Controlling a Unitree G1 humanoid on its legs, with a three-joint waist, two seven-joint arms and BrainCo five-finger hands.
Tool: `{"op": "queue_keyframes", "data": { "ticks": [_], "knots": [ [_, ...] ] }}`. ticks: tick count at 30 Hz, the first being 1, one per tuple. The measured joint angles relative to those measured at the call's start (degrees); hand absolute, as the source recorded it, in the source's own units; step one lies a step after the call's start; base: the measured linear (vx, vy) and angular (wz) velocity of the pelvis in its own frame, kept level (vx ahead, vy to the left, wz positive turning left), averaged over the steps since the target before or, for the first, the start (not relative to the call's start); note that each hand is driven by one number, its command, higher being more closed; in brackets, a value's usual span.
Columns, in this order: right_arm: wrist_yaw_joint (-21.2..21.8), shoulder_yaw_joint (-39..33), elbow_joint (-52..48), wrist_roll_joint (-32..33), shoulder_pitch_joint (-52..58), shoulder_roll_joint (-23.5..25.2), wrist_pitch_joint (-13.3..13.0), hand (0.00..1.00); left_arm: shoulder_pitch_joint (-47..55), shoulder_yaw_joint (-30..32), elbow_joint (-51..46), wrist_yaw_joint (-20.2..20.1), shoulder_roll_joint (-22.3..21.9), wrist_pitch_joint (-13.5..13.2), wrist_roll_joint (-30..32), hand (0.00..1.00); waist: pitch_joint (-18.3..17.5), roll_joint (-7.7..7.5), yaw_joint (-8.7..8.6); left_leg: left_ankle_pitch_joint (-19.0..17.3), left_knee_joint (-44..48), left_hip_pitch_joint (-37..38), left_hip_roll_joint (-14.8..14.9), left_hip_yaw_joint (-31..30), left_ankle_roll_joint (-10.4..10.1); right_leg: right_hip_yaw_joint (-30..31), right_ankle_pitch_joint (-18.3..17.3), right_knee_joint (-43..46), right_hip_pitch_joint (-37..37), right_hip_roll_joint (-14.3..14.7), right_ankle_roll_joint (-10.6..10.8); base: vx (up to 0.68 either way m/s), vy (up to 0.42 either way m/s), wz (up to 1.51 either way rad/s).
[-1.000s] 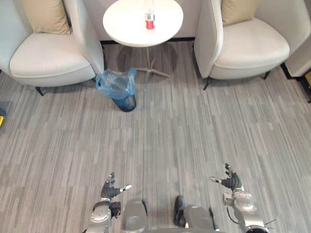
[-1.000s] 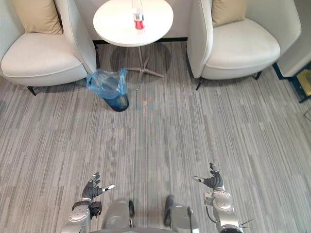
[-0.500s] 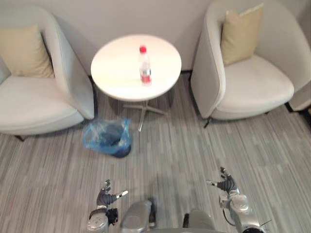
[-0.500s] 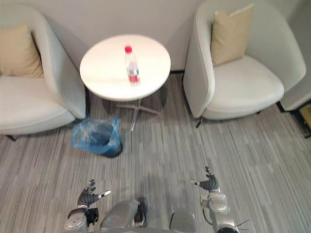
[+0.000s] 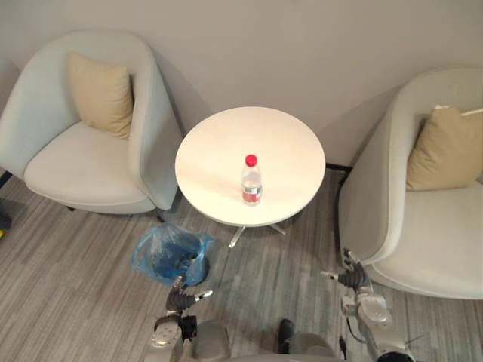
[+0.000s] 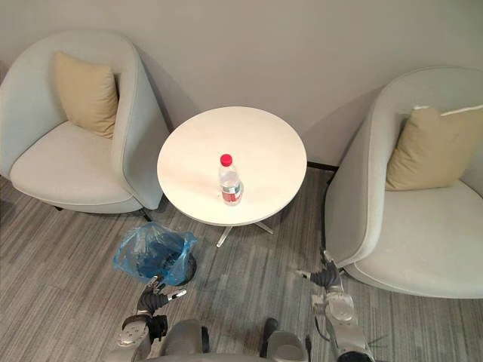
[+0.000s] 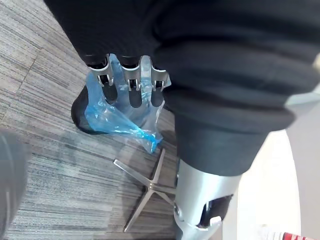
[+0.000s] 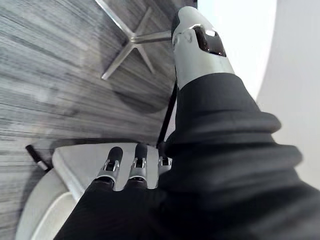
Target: Gather rubbish on tea table into small bin, then transfer packed bag to large trash can.
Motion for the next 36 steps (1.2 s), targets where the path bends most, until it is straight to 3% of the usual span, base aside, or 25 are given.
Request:
{"op": "queue_keyframes", "data": {
  "ticks": [2, 5, 10, 15, 18, 23, 24, 29, 36],
  "knots": [
    [-0.2, 0.0, -5.8, -0.7, 1.2, 0.4, -0.5, 0.00, 0.7, -0.3, 0.9, -0.1, 0.3, 0.0, 0.7, 0.00, -0.7, -1.51, -0.12, 2.0, -5.3, 2.2, -2.9, 0.9, 1.5, 0.1, -0.8, 0.0, -0.1, -2.7, 1.0, 0.12, 0.073, 0.11],
    [-0.3, 2.6, -9.0, -4.4, -0.7, 0.3, -2.3, 0.00, 1.4, -1.0, 2.0, -0.2, 0.9, 0.0, 1.2, 0.00, -0.8, -1.65, 0.09, 3.5, -10.0, 5.0, -4.9, 1.8, 2.2, 0.9, -1.3, -0.1, -0.2, -4.2, 1.8, 0.07, 0.073, -0.07],
    [-0.4, 8.0, -9.9, -8.6, -6.5, 0.5, -2.8, 0.00, 2.8, -2.7, 2.0, -0.4, 1.9, -0.3, 2.1, 0.00, -0.9, -1.75, 0.54, 5.3, -14.4, 6.1, -6.1, 2.3, 2.4, 1.4, -1.3, -0.9, -0.9, -4.5, 2.2, 0.02, 0.012, -0.04],
    [-2.2, 10.5, -7.1, -8.6, -14.8, 0.3, -3.3, 0.00, 2.4, -4.0, 2.1, -0.4, 2.4, -0.8, 2.2, 0.00, -0.7, -1.79, 1.58, 6.9, -16.7, 4.3, -6.5, 1.2, 2.6, 0.2, -1.1, -1.1, -2.8, -4.4, 2.3, 0.02, -0.005, 0.13],
    [-2.9, 12.1, -1.6, -8.6, -23.7, 0.3, -3.4, 0.00, 1.2, -4.5, 2.1, -0.3, 2.5, -1.7, 2.1, 0.00, 1.2, -1.58, 2.16, 7.7, -16.7, 2.1, -6.6, -0.5, 2.7, -1.4, -0.5, -1.1, -4.1, -4.4, 2.0, 0.01, 0.006, 0.27],
    [-5.5, 12.2, 5.8, -6.6, -36.6, -1.8, -3.3, 0.00, -1.7, -5.2, 1.8, 0.0, 2.3, -2.8, 0.3, 0.00, 6.1, -0.24, 4.67, 8.7, -16.0, -1.3, -6.5, -1.9, 3.3, -2.5, 0.3, -1.1, -6.3, -4.5, 1.9, -0.04, 0.017, 0.17],
    [-5.6, 12.3, 6.4, -6.2, -37.9, -2.3, -3.3, 1.00, -1.8, -5.2, 1.8, 0.1, 2.3, -2.9, 0.3, 0.00, 6.6, -0.08, 4.68, 8.7, -15.9, -1.7, -6.5, -2.4, 3.3, -3.0, 0.3, -1.1, -6.3, -4.5, 1.9, -0.04, 0.013, 0.31],
    [-6.6, 14.9, 9.3, -4.0, -45.2, -5.7, -3.2, 1.00, -1.8, -4.9, 1.9, 1.1, 2.9, -3.0, -0.7, 0.00, 8.6, 0.21, 5.75, 9.1, -15.5, -4.2, -6.8, -3.9, 3.4, -3.3, 0.3, -0.5, -8.2, -4.7, 1.9, -0.02, 0.015, 0.13],
    [-7.1, 16.1, 8.8, -2.2, -45.9, -6.6, -2.1, 1.00, -1.8, -5.0, 1.8, 2.1, 2.7, -3.0, -1.2, 0.00, 9.1, 0.74, 6.18, 9.1, -14.6, -5.8, -7.4, -6.7, 3.4, -4.9, -0.1, -0.3, -8.1, -4.6, 1.5, 0.02, 0.003, 0.20]
  ]
}}
